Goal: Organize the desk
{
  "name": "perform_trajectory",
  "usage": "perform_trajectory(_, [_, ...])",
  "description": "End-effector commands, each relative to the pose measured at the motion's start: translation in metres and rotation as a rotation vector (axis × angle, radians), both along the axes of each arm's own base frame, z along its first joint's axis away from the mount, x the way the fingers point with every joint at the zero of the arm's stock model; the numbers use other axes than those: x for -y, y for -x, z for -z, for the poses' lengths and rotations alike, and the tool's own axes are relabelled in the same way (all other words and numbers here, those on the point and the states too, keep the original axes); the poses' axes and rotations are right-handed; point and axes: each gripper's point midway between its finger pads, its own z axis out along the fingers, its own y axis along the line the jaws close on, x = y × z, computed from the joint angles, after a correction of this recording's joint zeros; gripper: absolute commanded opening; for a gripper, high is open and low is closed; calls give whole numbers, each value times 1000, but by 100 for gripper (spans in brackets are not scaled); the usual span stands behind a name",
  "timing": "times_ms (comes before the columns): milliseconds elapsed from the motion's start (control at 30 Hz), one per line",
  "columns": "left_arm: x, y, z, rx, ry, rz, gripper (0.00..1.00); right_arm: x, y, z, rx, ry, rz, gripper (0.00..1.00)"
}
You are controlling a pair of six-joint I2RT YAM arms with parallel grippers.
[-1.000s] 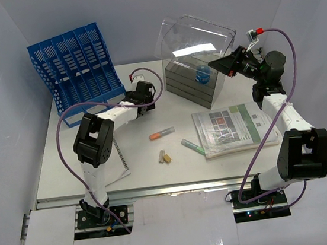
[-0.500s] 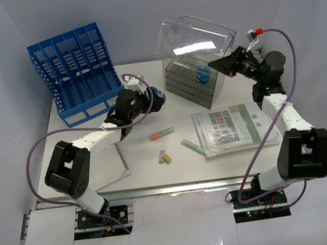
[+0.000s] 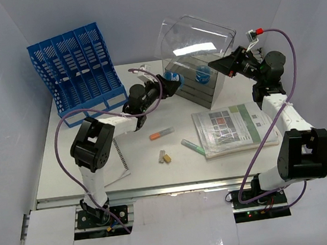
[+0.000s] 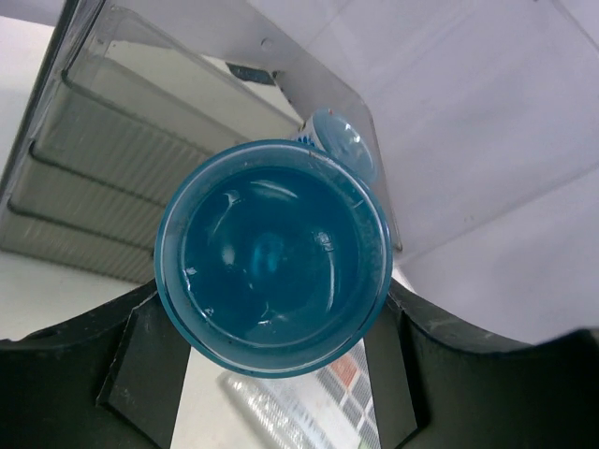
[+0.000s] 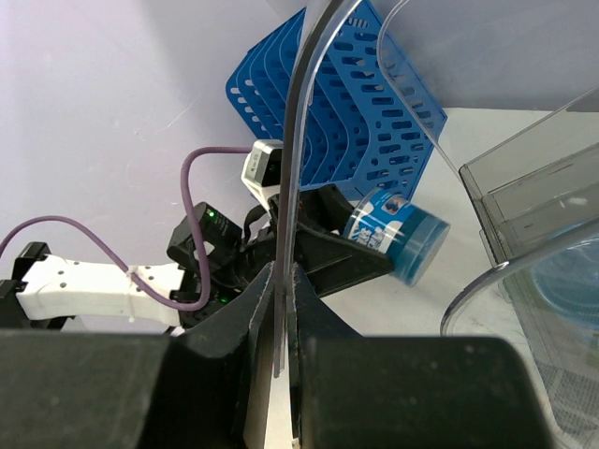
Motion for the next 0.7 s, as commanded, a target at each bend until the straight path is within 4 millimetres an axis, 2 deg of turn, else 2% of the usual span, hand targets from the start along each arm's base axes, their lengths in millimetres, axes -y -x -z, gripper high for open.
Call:
perform_trajectory(0, [12,-6,-94,200,202,-38,19,2,10,-34,154,6,21,11])
perform_trajectory(100, [19,-16,-100,219,227,-66,18,2,11,-33,156,7,18,11])
perform_trajectory(200, [26,-30,-96,221,208,-103,18,2,11,-31,150,5,17,11])
perform_trajectory(367, [30,-57,-71,157,128,-198,20,2,12,-32,152,4,15,12])
perform_trajectory(500, [27,-71,-51,118,79,-253,25,2,13,-33,155,4,14,12])
perform_trajectory(600, [28,-74,-41,104,41,-262,37,2,14,-33,154,5,12,12])
perform_trajectory(667, [29,-74,-36,92,18,-263,49,2,15,-33,155,5,12,12])
